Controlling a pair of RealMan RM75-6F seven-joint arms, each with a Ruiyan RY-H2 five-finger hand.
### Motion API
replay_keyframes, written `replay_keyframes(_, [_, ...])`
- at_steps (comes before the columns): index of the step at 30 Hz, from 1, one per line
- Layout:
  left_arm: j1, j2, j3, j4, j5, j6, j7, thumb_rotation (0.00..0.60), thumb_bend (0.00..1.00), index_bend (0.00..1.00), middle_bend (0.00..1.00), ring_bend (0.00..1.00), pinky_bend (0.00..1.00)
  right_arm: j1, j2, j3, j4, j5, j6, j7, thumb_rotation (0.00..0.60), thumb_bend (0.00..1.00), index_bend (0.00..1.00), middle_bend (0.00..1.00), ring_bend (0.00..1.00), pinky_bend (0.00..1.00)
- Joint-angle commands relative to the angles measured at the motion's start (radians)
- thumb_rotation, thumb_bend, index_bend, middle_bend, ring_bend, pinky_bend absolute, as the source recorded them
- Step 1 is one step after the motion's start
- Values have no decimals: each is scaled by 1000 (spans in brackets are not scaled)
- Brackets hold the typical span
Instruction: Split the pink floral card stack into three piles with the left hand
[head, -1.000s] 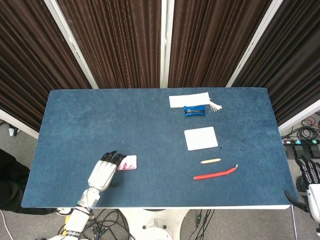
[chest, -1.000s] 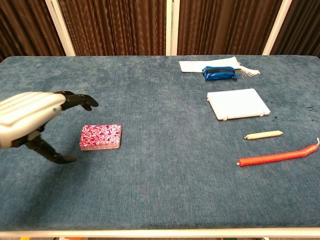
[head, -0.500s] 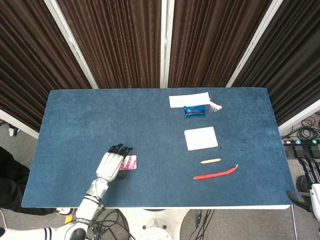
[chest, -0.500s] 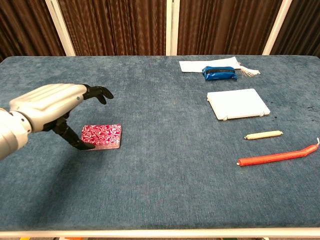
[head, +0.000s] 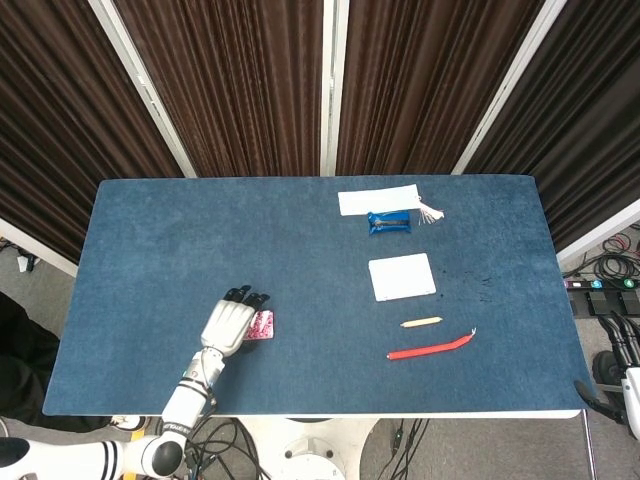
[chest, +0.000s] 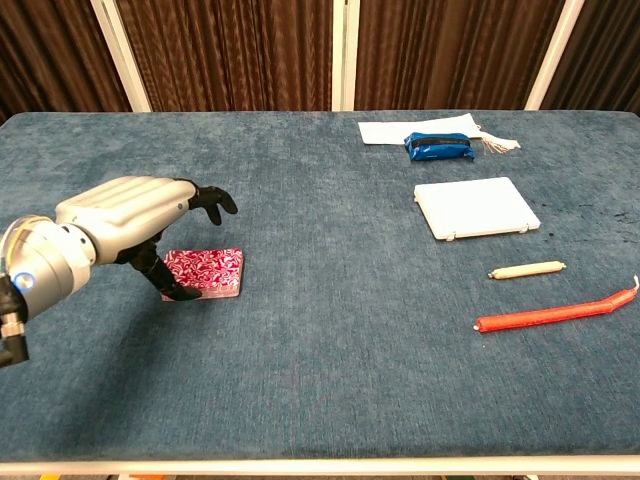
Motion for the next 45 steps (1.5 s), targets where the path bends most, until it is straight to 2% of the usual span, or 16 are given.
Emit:
replay_keyframes(1, [-8, -4, 3, 12, -19, 0, 3, 600, 156, 205, 240, 87, 171, 0, -1, 0, 2, 0, -1, 0, 600, 108, 0, 0, 0, 0])
replay_keyframes(6, [-18, -4, 13, 25, -46, 2, 5, 600, 156, 250, 254, 87, 171, 2, -4, 0, 6, 3, -7, 1, 600, 107, 0, 0, 0, 0])
replay_keyframes(18, [-42, -5, 18, 35, -94, 4, -11, 600, 156, 282, 291, 87, 171, 3, -5, 1, 11, 7, -11, 4, 600, 109, 0, 0, 0, 0])
replay_keyframes(24, [-52, -12, 21, 50, -101, 9, -26, 600, 156, 300, 312, 118, 171, 2, -6, 1, 15, 8, -10, 7, 600, 109, 0, 0, 0, 0])
replay_keyframes(45, [-75, -19, 33, 78, -125, 15, -50, 600, 175, 338, 349, 119, 171, 4, -8, 2, 20, 13, -18, 11, 600, 109, 0, 0, 0, 0])
